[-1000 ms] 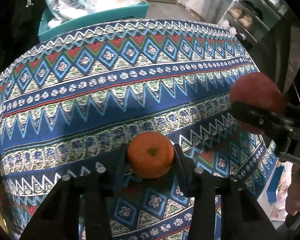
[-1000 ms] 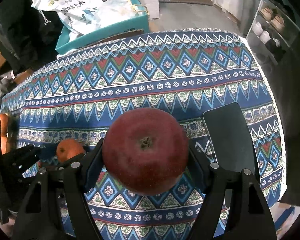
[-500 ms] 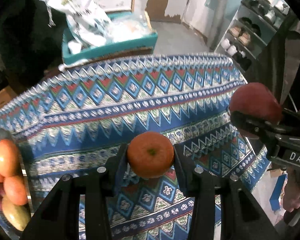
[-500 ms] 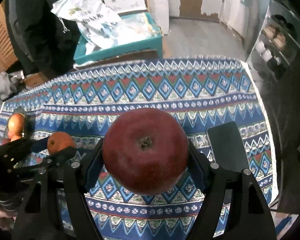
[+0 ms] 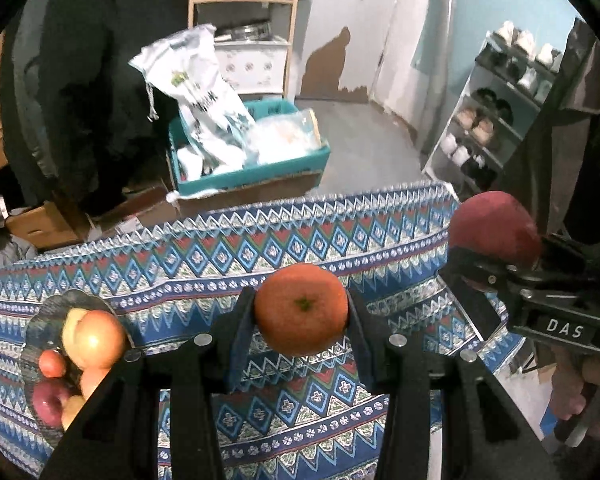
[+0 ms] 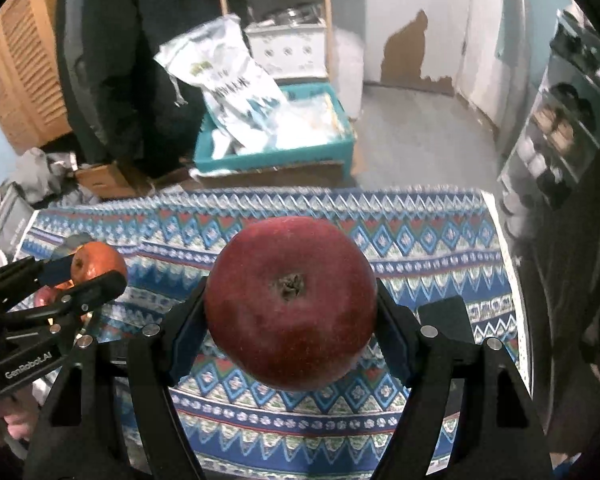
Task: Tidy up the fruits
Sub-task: 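Lift and carry the tangerine with left gripper while right gripper carries the apple to the bowl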
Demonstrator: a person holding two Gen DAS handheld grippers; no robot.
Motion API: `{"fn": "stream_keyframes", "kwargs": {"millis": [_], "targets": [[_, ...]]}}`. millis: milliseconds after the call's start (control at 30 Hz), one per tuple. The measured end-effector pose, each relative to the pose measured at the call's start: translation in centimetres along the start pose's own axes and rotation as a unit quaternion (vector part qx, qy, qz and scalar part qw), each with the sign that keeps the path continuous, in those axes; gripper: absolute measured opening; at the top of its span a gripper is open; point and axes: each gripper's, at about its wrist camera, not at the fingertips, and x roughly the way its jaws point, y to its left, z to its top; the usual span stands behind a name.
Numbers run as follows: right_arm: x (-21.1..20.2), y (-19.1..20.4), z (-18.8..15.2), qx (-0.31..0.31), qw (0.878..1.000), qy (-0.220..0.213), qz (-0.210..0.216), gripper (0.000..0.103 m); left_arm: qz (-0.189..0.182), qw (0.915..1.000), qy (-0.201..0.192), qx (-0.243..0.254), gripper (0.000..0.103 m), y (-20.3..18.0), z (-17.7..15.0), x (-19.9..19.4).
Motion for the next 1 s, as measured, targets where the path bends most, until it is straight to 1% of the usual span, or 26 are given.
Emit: {"fn": "stream_keyframes", "kwargs": {"millis": [300, 433, 767, 1000], "targets": [[-3.5, 3.7, 1.7, -0.029, 0.998, -0.037, 0.031, 0.075, 0.003, 0.9993, -0.037, -0.010, 0.045, 2.0, 0.5, -5.1], [-4.9, 5.2, 2.1, -0.041, 0.997, -0.051, 0.043, 0.075, 0.001, 0.9989, -0.044, -0.018, 0.045, 3.2, 0.5, -6.7], [-6.2, 9.0, 2.5, -0.072, 0.993, -0.060, 0.070, 0.075, 0.021, 0.9967, -0.070, -0.036, 0.045, 6.6, 0.1, -10.3], [-6.4, 12.2, 2.7, -0.091, 0.990, -0.060, 0.092, 0.075, 0.041, 0.9951, -0.074, -0.052, 0.045, 9.3, -0.8, -11.5]]}}
